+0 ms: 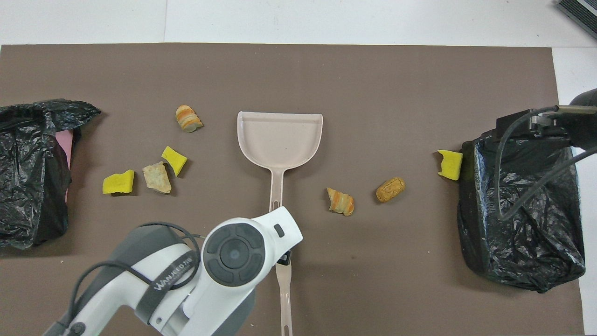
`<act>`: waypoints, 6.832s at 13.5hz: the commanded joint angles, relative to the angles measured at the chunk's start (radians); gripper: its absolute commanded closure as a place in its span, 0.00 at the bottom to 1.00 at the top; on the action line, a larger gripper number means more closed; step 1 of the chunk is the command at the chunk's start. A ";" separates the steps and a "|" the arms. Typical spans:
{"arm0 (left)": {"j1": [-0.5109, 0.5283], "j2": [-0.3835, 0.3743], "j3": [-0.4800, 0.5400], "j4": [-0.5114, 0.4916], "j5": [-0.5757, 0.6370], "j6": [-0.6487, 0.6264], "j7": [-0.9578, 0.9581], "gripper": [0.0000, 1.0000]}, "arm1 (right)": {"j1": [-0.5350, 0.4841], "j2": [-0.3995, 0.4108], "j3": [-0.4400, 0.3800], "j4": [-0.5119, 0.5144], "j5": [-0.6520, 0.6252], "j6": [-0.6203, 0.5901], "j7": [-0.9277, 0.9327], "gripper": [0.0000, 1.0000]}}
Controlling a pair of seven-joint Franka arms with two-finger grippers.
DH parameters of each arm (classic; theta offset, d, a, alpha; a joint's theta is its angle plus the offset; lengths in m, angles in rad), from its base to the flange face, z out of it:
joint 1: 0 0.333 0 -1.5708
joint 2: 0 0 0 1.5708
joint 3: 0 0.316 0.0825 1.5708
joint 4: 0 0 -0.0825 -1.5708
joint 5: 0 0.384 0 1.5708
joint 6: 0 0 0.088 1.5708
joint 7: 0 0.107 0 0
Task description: Sweep and dump trash in bin
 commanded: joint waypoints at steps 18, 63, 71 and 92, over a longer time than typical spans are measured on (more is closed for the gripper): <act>-0.278 -0.030 0.018 -0.274 -0.002 0.290 -0.392 1.00 | 0.002 -0.012 -0.003 -0.006 0.003 -0.042 -0.024 0.00; 0.393 0.120 0.026 -0.108 0.094 0.194 -0.068 1.00 | 0.575 0.439 -0.014 -0.124 -0.113 0.572 0.360 1.00; 0.428 0.177 0.038 0.087 0.094 0.042 0.148 1.00 | 0.491 0.427 -0.017 -0.126 -0.127 0.507 -0.404 1.00; 0.568 0.369 0.029 0.282 0.280 0.011 0.694 1.00 | 0.385 0.408 -0.011 -0.248 -0.251 0.604 -1.392 1.00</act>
